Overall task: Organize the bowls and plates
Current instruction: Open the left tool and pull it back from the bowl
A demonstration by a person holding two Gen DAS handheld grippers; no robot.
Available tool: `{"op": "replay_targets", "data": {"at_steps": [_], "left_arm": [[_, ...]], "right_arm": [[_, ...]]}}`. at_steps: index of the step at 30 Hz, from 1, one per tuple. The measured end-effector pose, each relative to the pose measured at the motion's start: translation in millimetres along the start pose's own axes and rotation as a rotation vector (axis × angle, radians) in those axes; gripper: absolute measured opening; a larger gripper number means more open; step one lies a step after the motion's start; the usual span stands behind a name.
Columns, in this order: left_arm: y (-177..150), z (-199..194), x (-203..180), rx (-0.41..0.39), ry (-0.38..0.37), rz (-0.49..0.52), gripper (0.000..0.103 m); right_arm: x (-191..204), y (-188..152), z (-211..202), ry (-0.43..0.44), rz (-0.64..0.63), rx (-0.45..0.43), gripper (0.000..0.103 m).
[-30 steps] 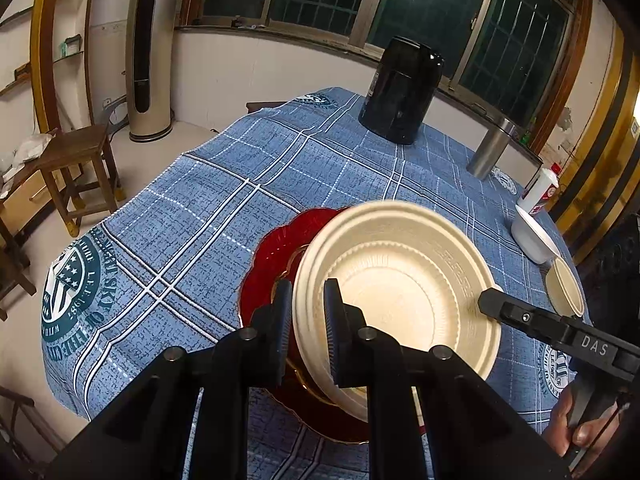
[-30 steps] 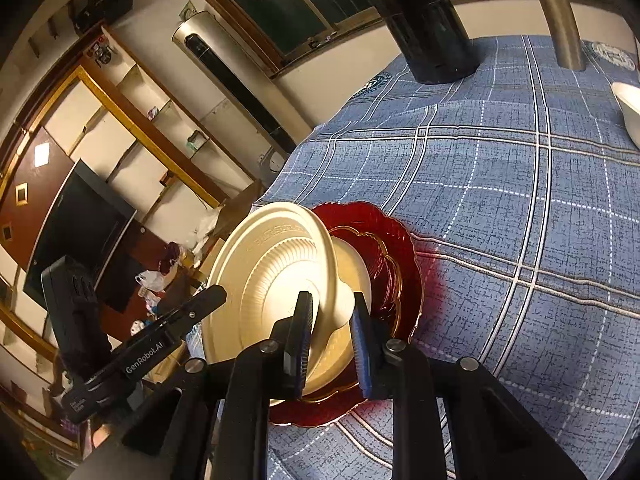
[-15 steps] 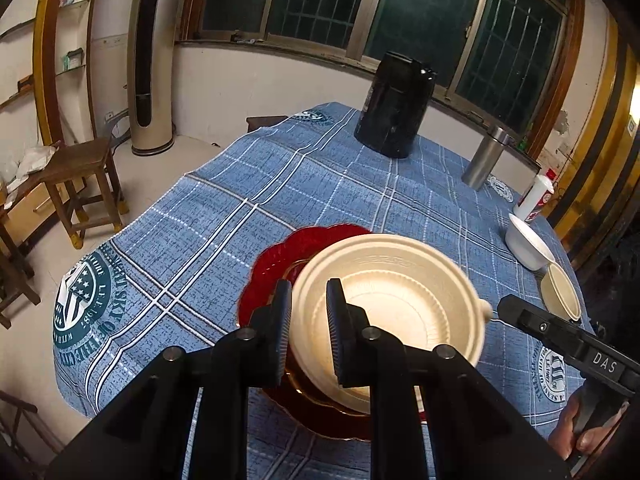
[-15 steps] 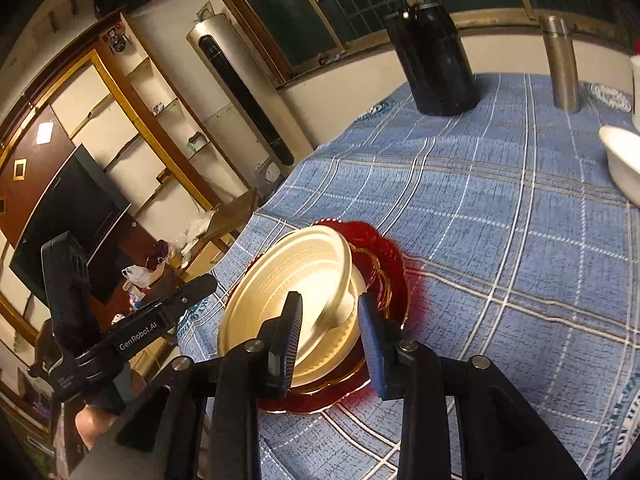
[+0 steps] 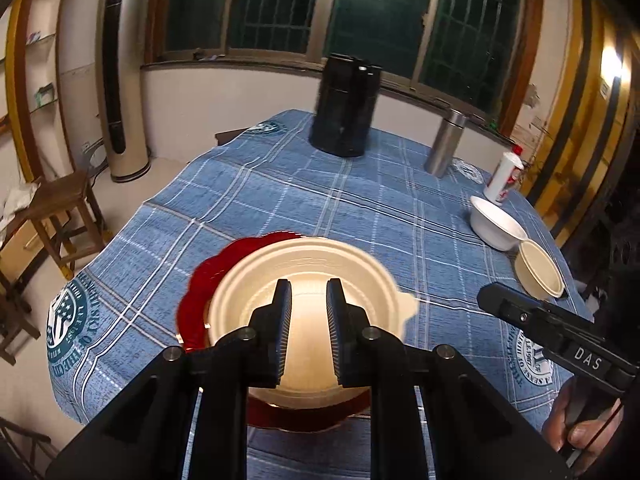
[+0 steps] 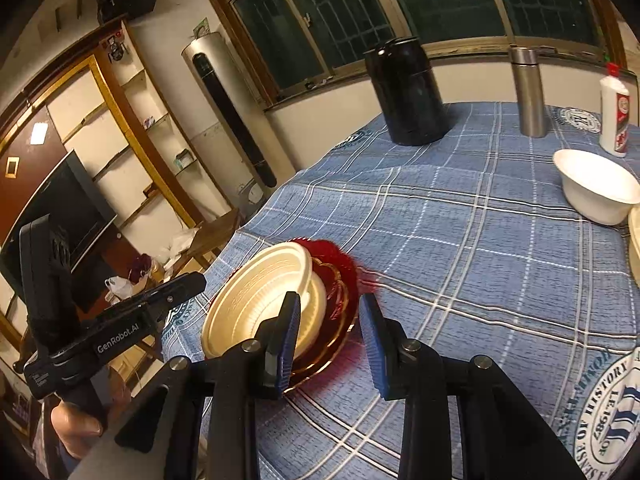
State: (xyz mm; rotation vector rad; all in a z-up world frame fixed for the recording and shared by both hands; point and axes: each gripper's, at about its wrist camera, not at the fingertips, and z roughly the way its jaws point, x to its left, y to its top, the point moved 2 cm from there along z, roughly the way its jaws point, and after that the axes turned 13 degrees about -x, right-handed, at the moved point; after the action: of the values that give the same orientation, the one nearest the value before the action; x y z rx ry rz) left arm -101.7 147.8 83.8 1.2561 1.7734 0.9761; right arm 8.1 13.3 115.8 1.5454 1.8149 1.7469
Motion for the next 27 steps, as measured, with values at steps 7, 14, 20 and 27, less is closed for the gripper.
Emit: {"op": "replay_targets", "data": {"at_steps": [7,14,20,27], "left_arm": [[0,0,-50,0.020,-0.051,0.088,0.015],[-6,5,-107,0.059,-0.124,0.173,0.015],[-15,11,-153,0.101,-0.190,0.236,0.015],[-27,18,-201,0.140,-0.248,0.307,0.015]], "right_arm": [[-30,8,-28,-0.016,0.049,-0.048,0.037],[-81,18,-63,-0.061,0.125,-0.112,0.038],[-136,24,-94,-0.128,0.203,-0.162,0.039],[-181,25,-118,-0.243,0.225,-0.190,0.040]]}}
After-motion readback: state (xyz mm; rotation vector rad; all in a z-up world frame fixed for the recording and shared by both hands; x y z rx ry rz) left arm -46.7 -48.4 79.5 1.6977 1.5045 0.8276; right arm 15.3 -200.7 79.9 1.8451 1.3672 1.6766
